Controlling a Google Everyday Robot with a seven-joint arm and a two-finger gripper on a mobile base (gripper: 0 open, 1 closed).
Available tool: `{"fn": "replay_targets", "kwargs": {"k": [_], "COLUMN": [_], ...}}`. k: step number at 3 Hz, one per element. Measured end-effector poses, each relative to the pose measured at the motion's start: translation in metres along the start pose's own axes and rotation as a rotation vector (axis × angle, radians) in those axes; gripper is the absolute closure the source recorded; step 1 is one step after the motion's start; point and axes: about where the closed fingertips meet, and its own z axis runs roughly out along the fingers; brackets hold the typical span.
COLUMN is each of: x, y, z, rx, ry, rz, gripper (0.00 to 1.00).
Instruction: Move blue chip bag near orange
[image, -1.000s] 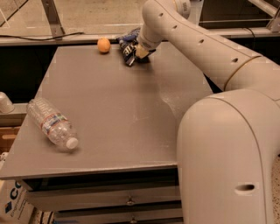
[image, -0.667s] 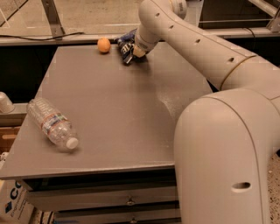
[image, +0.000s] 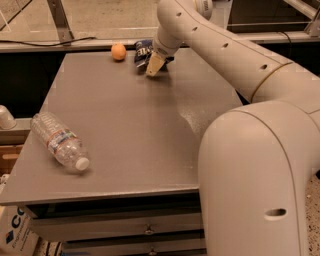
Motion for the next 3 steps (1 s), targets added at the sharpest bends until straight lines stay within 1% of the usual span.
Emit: {"fn": "replay_targets", "kwargs": {"k": [1,2,3], "x": [0.000,0.003,0.014], "y": [0.000,0.001,-0.005], "z": [-0.001,-0.012,-0.039], "rx": [-0.002,-0.020,-0.045], "ry": [0.000,-0.016,-0.062], "rz": [0.000,0.015,0.047], "gripper": [0.00,0.00,0.00]}}
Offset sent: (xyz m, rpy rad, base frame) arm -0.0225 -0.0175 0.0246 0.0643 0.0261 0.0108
